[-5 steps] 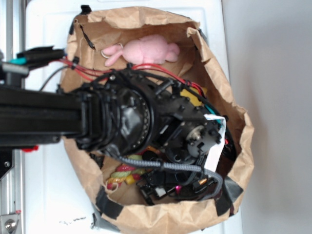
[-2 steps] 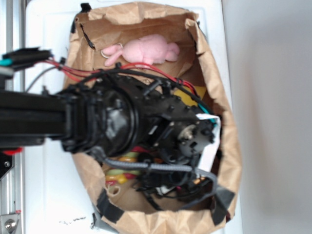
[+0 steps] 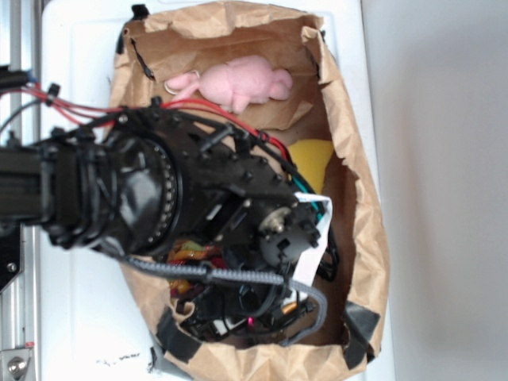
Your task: Grab the rock.
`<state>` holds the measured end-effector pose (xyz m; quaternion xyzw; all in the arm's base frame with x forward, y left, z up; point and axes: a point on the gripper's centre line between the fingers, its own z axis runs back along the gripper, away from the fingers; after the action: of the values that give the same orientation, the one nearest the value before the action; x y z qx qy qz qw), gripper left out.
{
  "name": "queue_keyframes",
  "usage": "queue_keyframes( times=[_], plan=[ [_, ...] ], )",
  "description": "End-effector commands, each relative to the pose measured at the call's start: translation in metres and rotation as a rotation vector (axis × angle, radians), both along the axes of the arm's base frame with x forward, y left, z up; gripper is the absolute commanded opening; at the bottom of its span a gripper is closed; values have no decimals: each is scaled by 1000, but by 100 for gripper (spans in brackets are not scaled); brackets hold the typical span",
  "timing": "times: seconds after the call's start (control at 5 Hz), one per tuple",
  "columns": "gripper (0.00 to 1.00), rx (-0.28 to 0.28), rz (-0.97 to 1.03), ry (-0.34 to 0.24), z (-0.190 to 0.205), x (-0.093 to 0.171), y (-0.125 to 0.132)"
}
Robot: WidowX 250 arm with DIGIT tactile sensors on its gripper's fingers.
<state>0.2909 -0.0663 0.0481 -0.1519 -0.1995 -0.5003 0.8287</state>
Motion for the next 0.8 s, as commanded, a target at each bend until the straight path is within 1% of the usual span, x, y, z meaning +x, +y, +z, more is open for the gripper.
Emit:
queue_keyframes(
  times=[0.0, 0.2, 0.4, 0.6],
  plan=[
    [0, 50, 265, 12, 27, 5, 29],
    [0, 60, 430, 53, 39, 1, 45],
    [0, 24, 636, 125, 55, -6, 60],
    [0, 2, 796, 176, 68, -12, 69]
  ],
)
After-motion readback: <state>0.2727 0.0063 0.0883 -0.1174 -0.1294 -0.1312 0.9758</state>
